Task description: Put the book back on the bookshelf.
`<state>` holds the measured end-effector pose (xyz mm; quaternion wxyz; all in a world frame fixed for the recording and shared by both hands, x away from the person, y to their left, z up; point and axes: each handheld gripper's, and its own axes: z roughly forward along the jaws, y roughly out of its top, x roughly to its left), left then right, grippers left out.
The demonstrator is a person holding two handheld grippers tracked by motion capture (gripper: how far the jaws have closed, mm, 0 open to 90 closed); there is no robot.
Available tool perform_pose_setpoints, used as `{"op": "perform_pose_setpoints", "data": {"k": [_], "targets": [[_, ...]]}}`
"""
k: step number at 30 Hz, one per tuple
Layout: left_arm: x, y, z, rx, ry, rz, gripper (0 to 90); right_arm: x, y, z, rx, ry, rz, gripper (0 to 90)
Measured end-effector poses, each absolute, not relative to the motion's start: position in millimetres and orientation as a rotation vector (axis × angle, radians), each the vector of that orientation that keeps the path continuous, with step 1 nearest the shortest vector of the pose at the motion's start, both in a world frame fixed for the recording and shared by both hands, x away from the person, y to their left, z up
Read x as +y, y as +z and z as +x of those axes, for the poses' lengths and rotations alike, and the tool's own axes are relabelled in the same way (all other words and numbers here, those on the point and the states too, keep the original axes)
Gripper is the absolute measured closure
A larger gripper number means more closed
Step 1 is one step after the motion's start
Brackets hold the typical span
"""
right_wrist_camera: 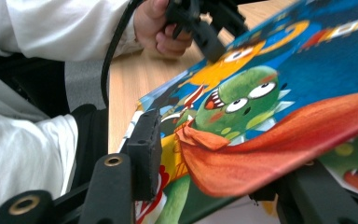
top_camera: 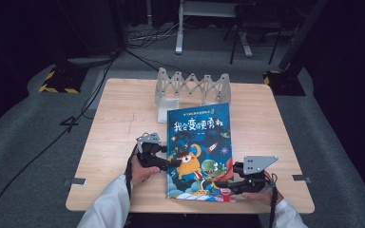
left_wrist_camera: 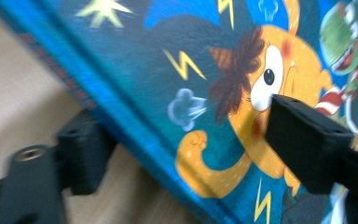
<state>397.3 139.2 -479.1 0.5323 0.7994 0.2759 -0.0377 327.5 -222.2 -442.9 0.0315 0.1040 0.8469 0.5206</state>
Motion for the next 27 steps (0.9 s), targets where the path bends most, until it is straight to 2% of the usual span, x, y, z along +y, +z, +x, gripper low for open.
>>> {"op": "perform_pose_setpoints", "data": {"k": [7,10,15,20,27], "targets": [[148.0,-461.0,387.1,0.596,0.044,1.846,41.9,-224.4,-444.3,329.0,2.609,1.508,0.315,60.0],[150.1,-453.9,381.1,0.568,0.091,1.852,44.6,-225.3,-445.7,330.2,2.605,1.498,0.327,60.1],[152.0,-443.4,368.6,0.499,0.147,1.831,55.9,-232.5,-453.0,336.3,2.595,1.466,0.387,60.6],[148.6,-437.8,360.0,0.453,0.184,1.828,60.5,-237.0,-458.5,340.0,2.592,1.441,0.447,61.0],[136.4,-429.9,349.7,0.387,0.209,1.825,60.5,-243.5,-466.0,343.9,2.587,1.431,0.492,63.2]]}}
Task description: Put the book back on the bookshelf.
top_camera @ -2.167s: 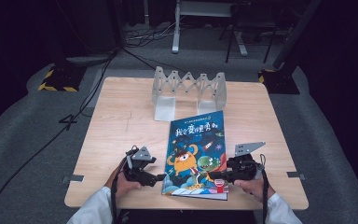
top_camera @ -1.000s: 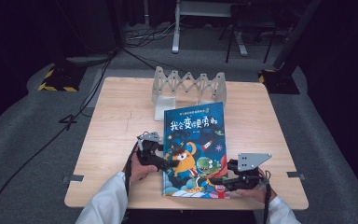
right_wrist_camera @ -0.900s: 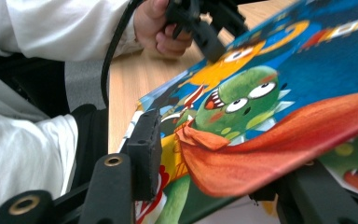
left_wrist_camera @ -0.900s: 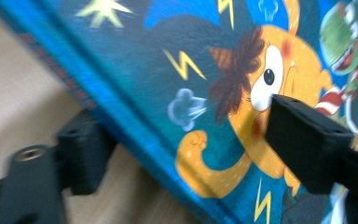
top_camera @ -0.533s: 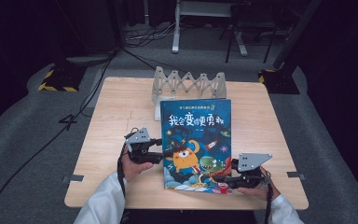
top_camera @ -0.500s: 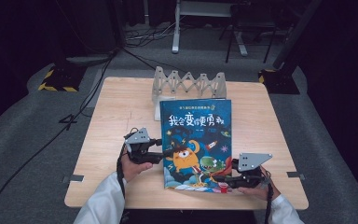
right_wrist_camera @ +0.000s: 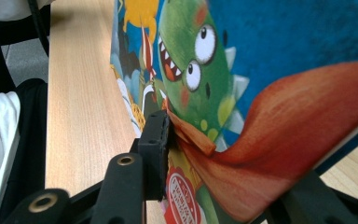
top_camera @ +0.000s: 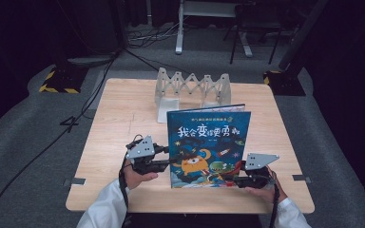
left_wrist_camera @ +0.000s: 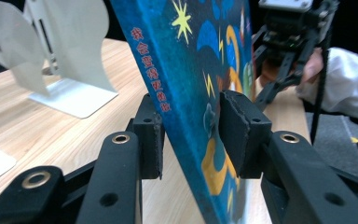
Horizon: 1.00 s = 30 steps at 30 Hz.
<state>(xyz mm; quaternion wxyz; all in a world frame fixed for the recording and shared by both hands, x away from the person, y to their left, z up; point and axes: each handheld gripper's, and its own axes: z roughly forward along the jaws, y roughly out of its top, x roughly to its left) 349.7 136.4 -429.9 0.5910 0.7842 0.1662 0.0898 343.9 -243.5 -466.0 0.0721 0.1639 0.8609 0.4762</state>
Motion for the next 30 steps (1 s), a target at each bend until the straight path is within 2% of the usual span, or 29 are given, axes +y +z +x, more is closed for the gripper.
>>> {"op": "perform_pose_setpoints", "data": {"k": [5,11,15,20,30], "targets": [[130.5,-428.8,349.0,0.396,0.229,1.829,58.1,-243.9,-466.2,343.2,2.584,1.427,0.487,63.3],[123.1,-429.8,348.9,0.369,0.208,1.852,62.6,-245.1,-467.8,343.4,2.577,1.435,0.487,63.6],[120.8,-433.0,349.5,0.379,0.190,1.841,62.2,-245.6,-467.8,342.3,2.563,1.428,0.492,62.3],[111.3,-438.7,346.5,0.341,0.178,1.903,62.0,-246.9,-467.5,341.4,2.547,1.432,0.505,60.7],[105.0,-437.4,338.5,0.271,0.183,1.916,69.0,-257.9,-466.7,337.5,2.494,1.435,0.521,61.9]]}}
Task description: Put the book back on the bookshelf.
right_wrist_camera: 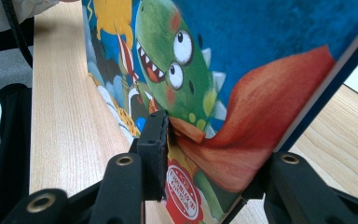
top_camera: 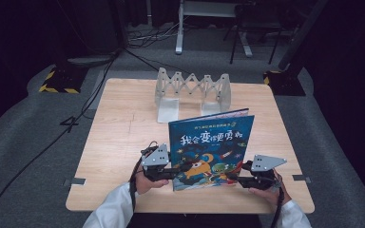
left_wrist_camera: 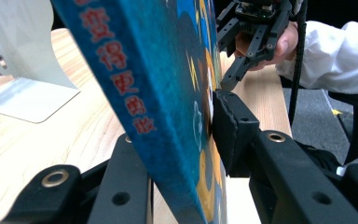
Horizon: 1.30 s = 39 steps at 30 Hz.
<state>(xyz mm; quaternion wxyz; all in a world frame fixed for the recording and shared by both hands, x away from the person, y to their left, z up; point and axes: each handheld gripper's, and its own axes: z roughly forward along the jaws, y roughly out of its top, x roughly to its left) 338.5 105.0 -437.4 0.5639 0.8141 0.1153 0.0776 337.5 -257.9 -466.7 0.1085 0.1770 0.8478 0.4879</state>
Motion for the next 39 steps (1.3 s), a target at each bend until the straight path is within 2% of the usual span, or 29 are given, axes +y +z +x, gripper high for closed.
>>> {"op": "perform_pose_setpoints", "data": {"k": [10,25,33,39], "targets": [[101.3,-434.0,333.5,0.227,0.174,1.922,73.7,-261.5,-464.3,330.1,2.484,1.367,0.509,60.1],[100.4,-432.9,332.7,0.232,0.186,1.916,82.1,-289.1,-451.4,326.0,2.356,1.414,0.617,59.5],[100.9,-433.2,334.8,0.239,0.181,1.911,82.5,-288.9,-443.2,346.2,2.297,1.498,0.666,44.0],[101.8,-433.6,336.6,0.239,0.183,1.908,82.4,-276.6,-443.0,361.3,2.346,1.554,0.604,43.4]]}}
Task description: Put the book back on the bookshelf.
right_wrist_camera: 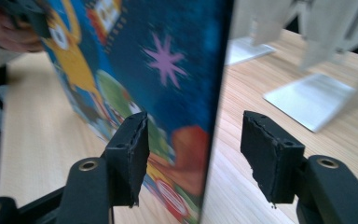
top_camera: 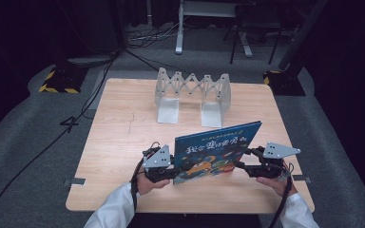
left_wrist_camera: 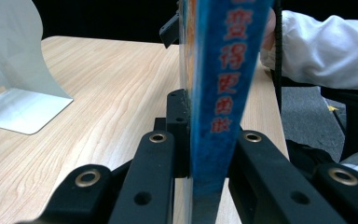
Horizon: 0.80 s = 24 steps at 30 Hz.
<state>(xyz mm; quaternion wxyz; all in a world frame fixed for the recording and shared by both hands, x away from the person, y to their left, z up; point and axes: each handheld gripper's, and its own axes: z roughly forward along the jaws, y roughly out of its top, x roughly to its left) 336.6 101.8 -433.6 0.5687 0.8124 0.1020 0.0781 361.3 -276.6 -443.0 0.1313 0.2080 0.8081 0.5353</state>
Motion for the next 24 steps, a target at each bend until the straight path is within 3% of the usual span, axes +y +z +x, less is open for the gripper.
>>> {"op": "perform_pose_setpoints", "data": {"k": [3,8,24], "targets": [[103.1,-434.4,337.4,0.253,0.187,1.901,82.1,-269.8,-445.2,362.2,2.365,1.547,0.572,53.8],[107.5,-436.5,339.1,0.279,0.193,1.867,79.7,-267.1,-447.8,359.4,2.358,1.539,0.557,60.2],[111.8,-428.2,339.7,0.305,0.212,1.778,76.4,-258.2,-448.0,357.4,2.356,1.527,0.535,61.6]]}}
